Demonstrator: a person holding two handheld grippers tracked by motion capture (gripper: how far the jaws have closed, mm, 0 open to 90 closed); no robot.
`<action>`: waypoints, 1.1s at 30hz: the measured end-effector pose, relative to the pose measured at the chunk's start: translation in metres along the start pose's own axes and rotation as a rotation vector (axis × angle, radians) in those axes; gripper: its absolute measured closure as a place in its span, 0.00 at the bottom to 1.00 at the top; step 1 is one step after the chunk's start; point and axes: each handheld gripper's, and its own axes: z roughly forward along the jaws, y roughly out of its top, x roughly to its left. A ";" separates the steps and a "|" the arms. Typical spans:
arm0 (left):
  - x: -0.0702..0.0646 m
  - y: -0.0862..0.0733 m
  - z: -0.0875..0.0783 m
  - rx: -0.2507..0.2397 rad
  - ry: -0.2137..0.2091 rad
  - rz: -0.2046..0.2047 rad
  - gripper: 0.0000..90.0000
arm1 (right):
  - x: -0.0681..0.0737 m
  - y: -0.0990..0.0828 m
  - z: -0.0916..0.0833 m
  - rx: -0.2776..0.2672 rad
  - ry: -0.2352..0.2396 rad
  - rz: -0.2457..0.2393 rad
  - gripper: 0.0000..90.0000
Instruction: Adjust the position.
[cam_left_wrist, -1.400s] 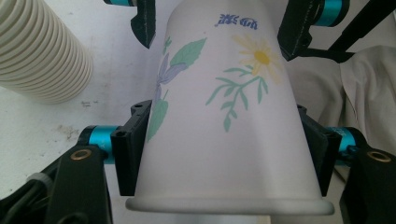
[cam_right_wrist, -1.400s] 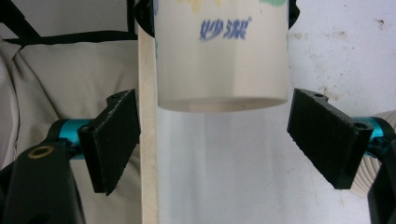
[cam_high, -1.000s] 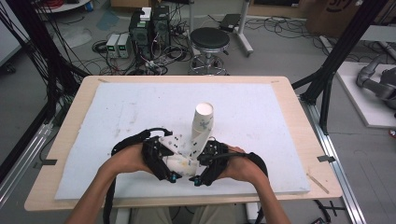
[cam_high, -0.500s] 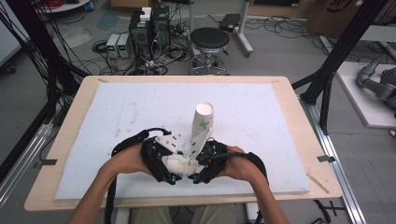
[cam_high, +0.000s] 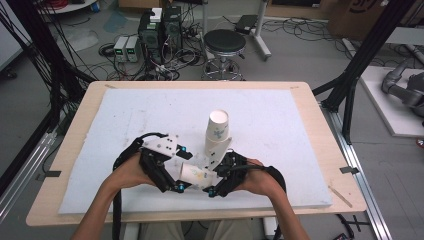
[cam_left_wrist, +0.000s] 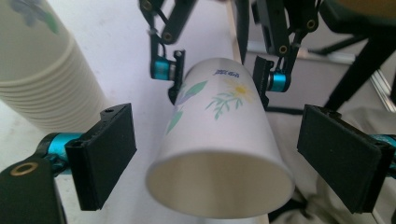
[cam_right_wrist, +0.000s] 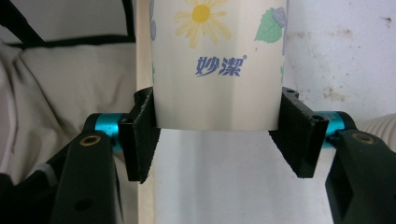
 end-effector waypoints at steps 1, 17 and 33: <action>-0.001 -0.002 -0.004 -0.030 0.008 0.000 0.13 | 0.000 -0.003 0.000 -0.024 -0.001 0.010 0.42; -0.010 -0.054 -0.016 -0.379 0.097 -0.058 0.12 | 0.000 -0.056 0.005 -0.445 -0.014 0.132 0.42; -0.009 -0.068 -0.003 -0.426 0.117 -0.093 0.08 | 0.004 -0.065 0.017 -0.625 -0.015 0.121 0.42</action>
